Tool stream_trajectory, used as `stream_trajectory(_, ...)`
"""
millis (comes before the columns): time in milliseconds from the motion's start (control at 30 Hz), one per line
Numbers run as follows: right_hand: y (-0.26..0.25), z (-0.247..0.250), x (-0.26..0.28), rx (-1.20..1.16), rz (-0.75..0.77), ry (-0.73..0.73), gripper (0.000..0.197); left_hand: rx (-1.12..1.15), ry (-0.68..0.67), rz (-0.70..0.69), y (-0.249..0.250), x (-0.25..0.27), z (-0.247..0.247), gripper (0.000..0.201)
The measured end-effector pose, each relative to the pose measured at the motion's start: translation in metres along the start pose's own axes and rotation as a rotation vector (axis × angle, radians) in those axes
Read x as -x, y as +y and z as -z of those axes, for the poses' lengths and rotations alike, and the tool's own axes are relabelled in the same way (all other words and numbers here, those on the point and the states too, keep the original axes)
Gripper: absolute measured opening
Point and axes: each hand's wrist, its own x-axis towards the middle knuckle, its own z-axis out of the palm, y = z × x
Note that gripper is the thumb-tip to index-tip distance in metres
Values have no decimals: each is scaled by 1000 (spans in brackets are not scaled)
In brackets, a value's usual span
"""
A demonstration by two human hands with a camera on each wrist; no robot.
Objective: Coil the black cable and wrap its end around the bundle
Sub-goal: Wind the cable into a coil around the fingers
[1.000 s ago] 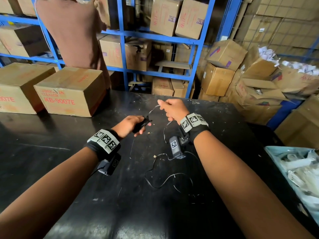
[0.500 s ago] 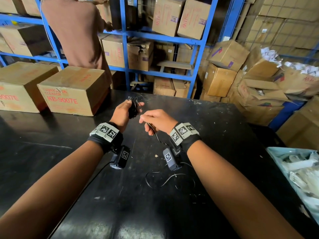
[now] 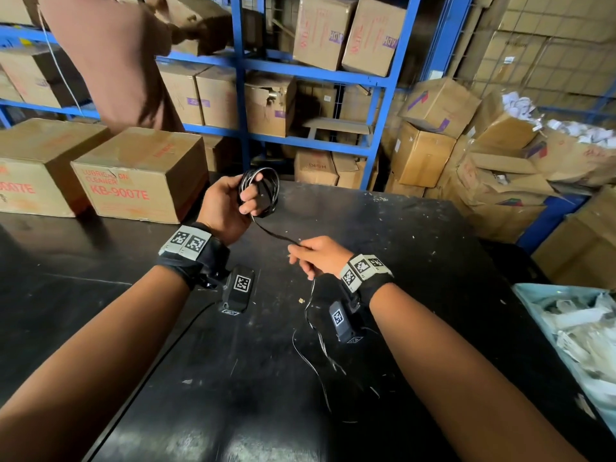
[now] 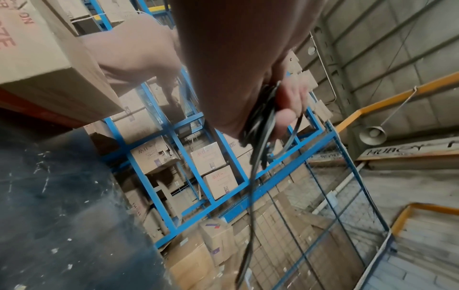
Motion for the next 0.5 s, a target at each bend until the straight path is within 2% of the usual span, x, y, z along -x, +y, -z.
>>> stream_trajectory(133,16,20,4,-160,-88,55,30,40,-73,-14,15,3,10,20)
stream_trajectory(233,15,29,5,-206,-120,145,27,-51,-151,79,17,8,14,21)
stream_trajectory(400,-12,39,-9,-157,-88,350,28,-482,-244,278,-11,15,14,28)
stream_trajectory(500,-38,41,-14,-150,-29,326,28,-859,-242,255,-31,14,19,29)
